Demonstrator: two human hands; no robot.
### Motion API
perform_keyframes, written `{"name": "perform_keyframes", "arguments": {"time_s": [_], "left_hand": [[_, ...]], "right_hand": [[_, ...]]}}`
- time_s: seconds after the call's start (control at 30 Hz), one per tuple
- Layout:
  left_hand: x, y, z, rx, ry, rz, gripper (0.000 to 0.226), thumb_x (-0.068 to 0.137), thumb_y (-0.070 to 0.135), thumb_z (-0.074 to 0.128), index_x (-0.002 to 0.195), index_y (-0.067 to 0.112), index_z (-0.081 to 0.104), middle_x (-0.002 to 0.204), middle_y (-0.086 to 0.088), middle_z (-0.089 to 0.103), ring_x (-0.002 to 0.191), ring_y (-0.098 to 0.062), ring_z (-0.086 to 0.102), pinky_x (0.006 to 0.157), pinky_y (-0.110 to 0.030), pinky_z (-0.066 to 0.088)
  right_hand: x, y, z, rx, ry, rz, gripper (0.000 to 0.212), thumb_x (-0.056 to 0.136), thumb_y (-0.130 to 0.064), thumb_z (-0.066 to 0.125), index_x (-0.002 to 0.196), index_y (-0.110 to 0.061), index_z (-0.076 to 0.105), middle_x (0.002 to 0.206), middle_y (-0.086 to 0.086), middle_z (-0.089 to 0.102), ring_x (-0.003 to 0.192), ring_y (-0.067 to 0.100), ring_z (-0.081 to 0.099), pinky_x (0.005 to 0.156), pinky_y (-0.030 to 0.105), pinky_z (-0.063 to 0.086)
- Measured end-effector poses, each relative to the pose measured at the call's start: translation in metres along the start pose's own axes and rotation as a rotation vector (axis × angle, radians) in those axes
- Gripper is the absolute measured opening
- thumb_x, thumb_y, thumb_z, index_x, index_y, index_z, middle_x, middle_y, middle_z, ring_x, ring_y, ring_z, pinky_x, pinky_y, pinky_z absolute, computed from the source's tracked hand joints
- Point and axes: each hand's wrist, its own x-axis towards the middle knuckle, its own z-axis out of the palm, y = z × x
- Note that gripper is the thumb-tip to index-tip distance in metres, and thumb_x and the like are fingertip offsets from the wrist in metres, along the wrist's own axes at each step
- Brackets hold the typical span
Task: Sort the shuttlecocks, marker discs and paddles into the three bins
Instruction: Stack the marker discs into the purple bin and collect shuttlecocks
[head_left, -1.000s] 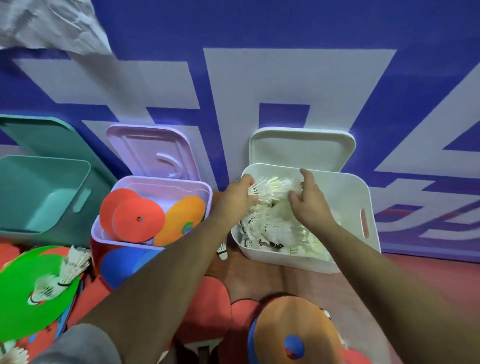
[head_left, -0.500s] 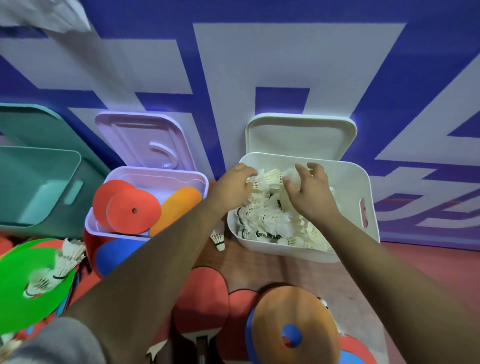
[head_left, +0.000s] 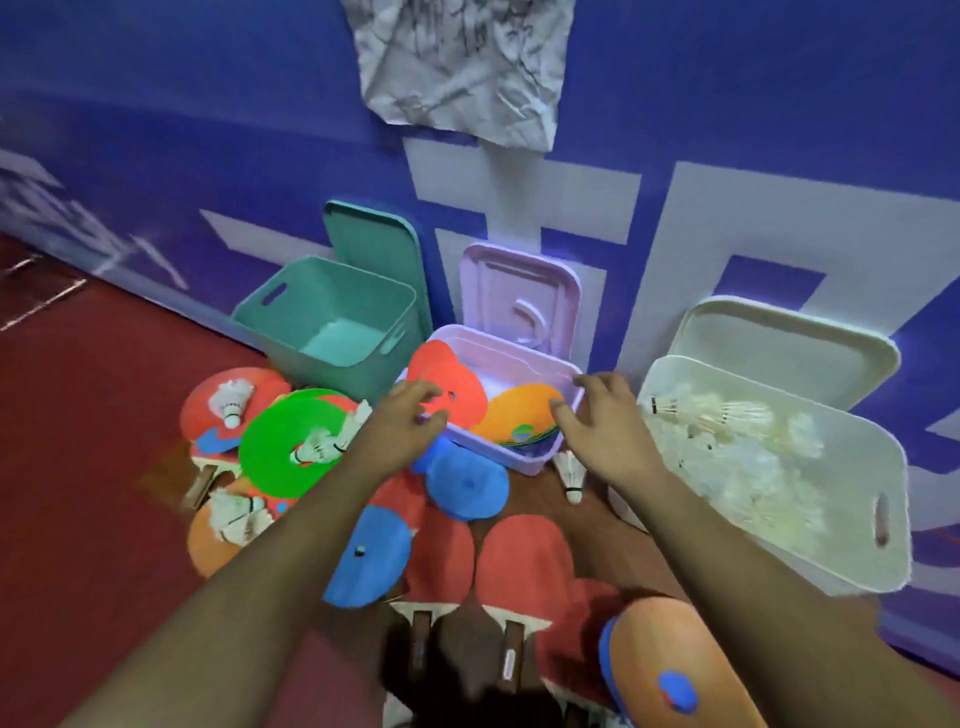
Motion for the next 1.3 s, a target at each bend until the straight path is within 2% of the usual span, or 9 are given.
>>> {"name": "perform_keyframes", "arguments": {"time_s": [0.2, 0.37, 0.53, 0.7, 0.77, 0.83, 0.97, 1.1, 1.3], "left_hand": [[-0.075, -0.102, -0.077, 0.088, 0.114, -0.190, 0.025, 0.089, 0.016, 0.065, 0.111, 0.005, 0.063, 0.105, -0.011, 0.061, 0.087, -0.020, 0.057, 0.080, -0.027, 0.043], [-0.118, -0.189, -0.115, 0.060, 0.103, -0.375, 0.024, 0.083, 0.023, 0.066, 0.101, 0.007, 0.065, 0.095, -0.010, 0.062, 0.084, -0.023, 0.061, 0.081, -0.039, 0.051], [-0.134, -0.264, -0.139, 0.008, 0.048, -0.438, 0.024, 0.083, 0.018, 0.066, 0.104, 0.006, 0.065, 0.106, -0.005, 0.059, 0.085, -0.021, 0.059, 0.076, -0.027, 0.044], [-0.118, -0.336, -0.144, -0.017, -0.055, -0.458, 0.060, 0.068, 0.049, 0.049, 0.105, 0.005, 0.068, 0.111, -0.016, 0.064, 0.108, -0.032, 0.061, 0.084, -0.030, 0.044], [-0.109, -0.356, -0.140, -0.026, -0.096, -0.433, 0.076, 0.065, 0.057, 0.041, 0.116, 0.006, 0.065, 0.125, -0.019, 0.059, 0.123, -0.032, 0.052, 0.094, -0.030, 0.042], [-0.101, -0.363, -0.140, -0.047, -0.120, -0.405, 0.084, 0.064, 0.060, 0.039, 0.125, 0.008, 0.060, 0.128, -0.017, 0.057, 0.121, -0.031, 0.054, 0.092, -0.029, 0.041], [-0.086, -0.373, -0.130, -0.057, -0.194, -0.369, 0.059, 0.083, 0.046, 0.064, 0.131, 0.014, 0.056, 0.126, -0.012, 0.056, 0.116, -0.027, 0.056, 0.091, -0.025, 0.039], [-0.079, -0.382, -0.120, -0.071, -0.191, -0.348, 0.065, 0.076, 0.041, 0.067, 0.134, 0.012, 0.055, 0.116, -0.019, 0.056, 0.110, -0.033, 0.055, 0.092, -0.035, 0.046], [-0.074, -0.393, -0.117, -0.038, -0.183, -0.389, 0.066, 0.064, 0.054, 0.051, 0.103, 0.005, 0.072, 0.098, -0.015, 0.057, 0.094, -0.028, 0.059, 0.086, -0.034, 0.049]], "right_hand": [[-0.020, -0.082, 0.085, 0.017, -0.142, -0.078, 0.046, 0.090, -0.034, 0.061, 0.127, -0.007, 0.057, 0.128, 0.018, 0.049, 0.122, 0.033, 0.048, 0.105, 0.034, 0.033], [-0.041, -0.141, 0.163, 0.019, -0.264, -0.109, 0.043, 0.088, -0.035, 0.061, 0.119, -0.005, 0.058, 0.116, 0.017, 0.050, 0.114, 0.035, 0.052, 0.102, 0.038, 0.039], [-0.051, -0.200, 0.236, -0.013, -0.404, -0.097, 0.049, 0.085, -0.036, 0.055, 0.118, 0.000, 0.059, 0.111, 0.020, 0.052, 0.110, 0.036, 0.053, 0.100, 0.033, 0.036], [-0.053, -0.239, 0.311, -0.026, -0.481, -0.062, 0.067, 0.079, -0.050, 0.041, 0.122, 0.000, 0.057, 0.115, 0.020, 0.055, 0.113, 0.035, 0.054, 0.101, 0.034, 0.040], [-0.053, -0.249, 0.338, -0.067, -0.537, -0.038, 0.058, 0.084, -0.044, 0.046, 0.123, -0.002, 0.056, 0.115, 0.019, 0.057, 0.111, 0.034, 0.055, 0.099, 0.037, 0.042], [-0.055, -0.255, 0.363, -0.102, -0.594, -0.023, 0.045, 0.089, -0.033, 0.050, 0.121, -0.003, 0.057, 0.113, 0.018, 0.059, 0.110, 0.034, 0.055, 0.095, 0.038, 0.043], [-0.058, -0.249, 0.410, -0.051, -0.639, 0.091, 0.034, 0.089, -0.035, 0.051, 0.106, -0.008, 0.060, 0.104, 0.014, 0.066, 0.102, 0.031, 0.061, 0.085, 0.035, 0.045], [-0.060, -0.253, 0.431, -0.009, -0.587, 0.185, 0.028, 0.093, -0.035, 0.056, 0.097, -0.007, 0.059, 0.093, 0.013, 0.068, 0.093, 0.031, 0.063, 0.076, 0.034, 0.043], [-0.051, -0.247, 0.445, 0.024, -0.482, 0.285, 0.014, 0.088, -0.017, 0.062, 0.097, -0.007, 0.063, 0.095, 0.013, 0.070, 0.094, 0.032, 0.064, 0.075, 0.034, 0.043]]}}
